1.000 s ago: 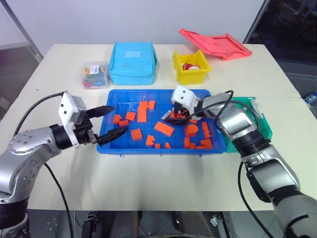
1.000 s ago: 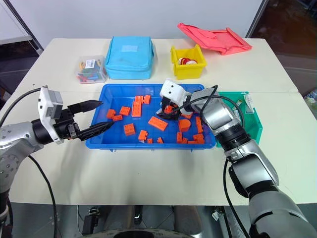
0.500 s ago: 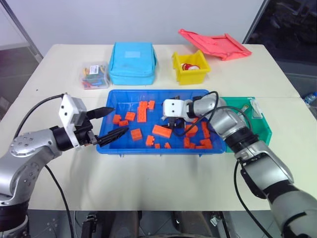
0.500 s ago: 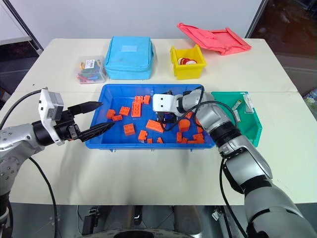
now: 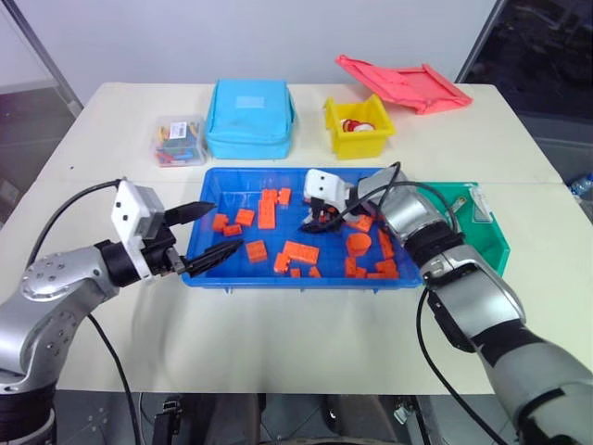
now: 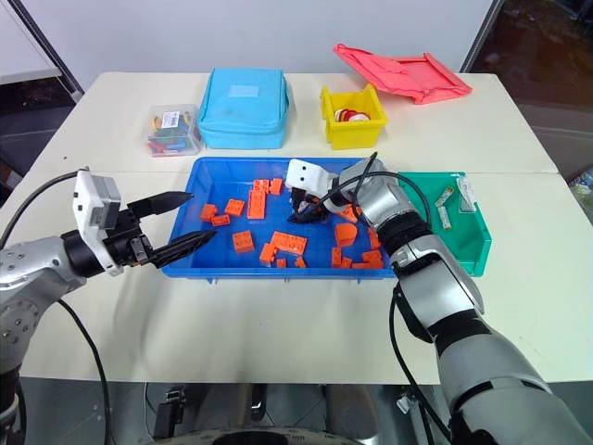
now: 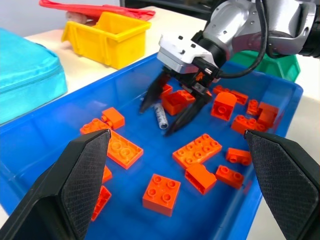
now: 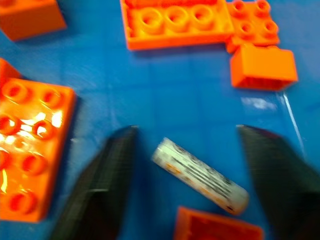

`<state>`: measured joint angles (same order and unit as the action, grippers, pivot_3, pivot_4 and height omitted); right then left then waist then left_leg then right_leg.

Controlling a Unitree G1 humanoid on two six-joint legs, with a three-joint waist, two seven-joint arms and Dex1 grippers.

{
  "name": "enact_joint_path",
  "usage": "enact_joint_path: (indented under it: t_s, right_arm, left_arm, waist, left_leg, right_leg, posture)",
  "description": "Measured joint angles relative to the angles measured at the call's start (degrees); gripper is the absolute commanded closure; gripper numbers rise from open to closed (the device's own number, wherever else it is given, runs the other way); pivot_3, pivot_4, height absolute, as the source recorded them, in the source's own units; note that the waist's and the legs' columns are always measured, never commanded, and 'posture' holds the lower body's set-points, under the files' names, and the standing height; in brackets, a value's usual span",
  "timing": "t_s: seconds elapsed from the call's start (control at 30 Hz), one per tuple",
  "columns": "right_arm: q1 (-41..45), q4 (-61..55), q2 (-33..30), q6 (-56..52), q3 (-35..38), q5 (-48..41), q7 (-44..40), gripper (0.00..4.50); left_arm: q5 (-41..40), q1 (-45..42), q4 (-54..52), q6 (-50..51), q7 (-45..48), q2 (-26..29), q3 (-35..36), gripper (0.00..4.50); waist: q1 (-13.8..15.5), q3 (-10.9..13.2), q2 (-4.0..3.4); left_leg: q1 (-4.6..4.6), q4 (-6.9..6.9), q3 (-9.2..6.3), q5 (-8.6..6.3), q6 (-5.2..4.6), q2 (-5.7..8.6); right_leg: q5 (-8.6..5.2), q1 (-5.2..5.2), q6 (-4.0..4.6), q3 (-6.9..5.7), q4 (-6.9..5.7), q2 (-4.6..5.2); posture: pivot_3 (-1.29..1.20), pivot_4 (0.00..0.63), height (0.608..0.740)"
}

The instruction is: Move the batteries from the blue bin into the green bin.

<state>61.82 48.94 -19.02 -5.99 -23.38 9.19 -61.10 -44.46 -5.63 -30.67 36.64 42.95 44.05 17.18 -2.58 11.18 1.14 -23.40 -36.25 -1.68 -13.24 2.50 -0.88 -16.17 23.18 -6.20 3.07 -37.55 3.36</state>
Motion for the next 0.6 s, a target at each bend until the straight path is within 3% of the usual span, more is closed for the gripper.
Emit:
enact_joint_path:
  t_s: [0.07,0.6]
  right_arm:
    - [0.4,1.1,0.0,1.2,-0.1,1.0,0.0,3.93]
    - [0.4,0.7,0.2,-0.3,2.0,1.7,0.0,3.93]
  left_arm:
    - [0.0,0.2,-0.1,0.0,-0.3,-0.3,0.0,0.00]
    - [0.0,0.1,-0.4,-0.1,-0.7,-0.5,0.1,0.00]
  waist:
    - [0.0,0.0,0.00]
    - [0.0,0.0,0.00]
  left_leg:
    - [0.01,0.00,0.00,0.00,0.00,0.00]
    - [0.01,0.01,0.00,0.00,0.01,0.00]
  right_leg:
    - [0.00,0.00,0.00,0.00,0.00,0.00]
    - [0.00,0.00,0.00,0.00,0.00,0.00]
  posture:
    - [0.00,0.150,0.740]
    - [0.00,0.150,0.740]
